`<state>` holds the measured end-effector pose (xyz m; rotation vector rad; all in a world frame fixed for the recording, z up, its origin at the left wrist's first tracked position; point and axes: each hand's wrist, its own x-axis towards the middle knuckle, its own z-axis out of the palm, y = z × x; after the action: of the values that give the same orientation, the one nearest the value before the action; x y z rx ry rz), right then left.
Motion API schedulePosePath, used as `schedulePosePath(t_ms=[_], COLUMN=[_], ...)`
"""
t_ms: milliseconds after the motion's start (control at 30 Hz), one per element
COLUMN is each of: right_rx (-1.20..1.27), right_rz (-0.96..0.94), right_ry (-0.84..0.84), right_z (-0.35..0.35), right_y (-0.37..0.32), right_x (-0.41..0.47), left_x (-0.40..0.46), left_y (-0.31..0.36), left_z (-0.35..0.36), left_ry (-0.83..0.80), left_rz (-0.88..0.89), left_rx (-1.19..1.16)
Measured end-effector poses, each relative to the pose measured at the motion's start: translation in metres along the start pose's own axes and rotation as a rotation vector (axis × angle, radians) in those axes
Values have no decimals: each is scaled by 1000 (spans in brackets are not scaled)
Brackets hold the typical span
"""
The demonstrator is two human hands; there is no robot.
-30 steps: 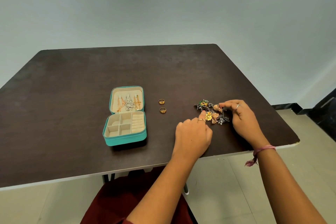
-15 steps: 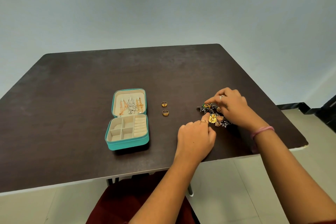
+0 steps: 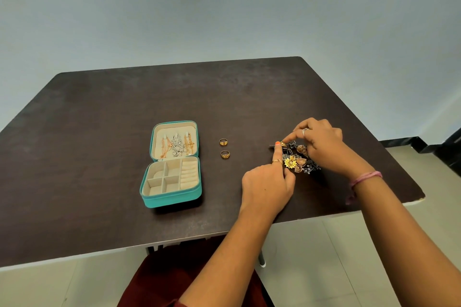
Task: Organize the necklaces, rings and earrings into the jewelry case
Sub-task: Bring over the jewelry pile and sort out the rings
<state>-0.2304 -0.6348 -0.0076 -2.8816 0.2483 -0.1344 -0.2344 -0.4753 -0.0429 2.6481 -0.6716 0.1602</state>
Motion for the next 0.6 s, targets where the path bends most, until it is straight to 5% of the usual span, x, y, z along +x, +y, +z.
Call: schedulePosePath(t_ms=[600], right_rx=[205], right_rz=[-36], right_ry=[79], right_z=[3], right_y=[33], right_x=[-28], left_x=[4], left_y=[-2], left_z=[-3], left_ry=[5], left_rz=[-2], left_rx=[-128])
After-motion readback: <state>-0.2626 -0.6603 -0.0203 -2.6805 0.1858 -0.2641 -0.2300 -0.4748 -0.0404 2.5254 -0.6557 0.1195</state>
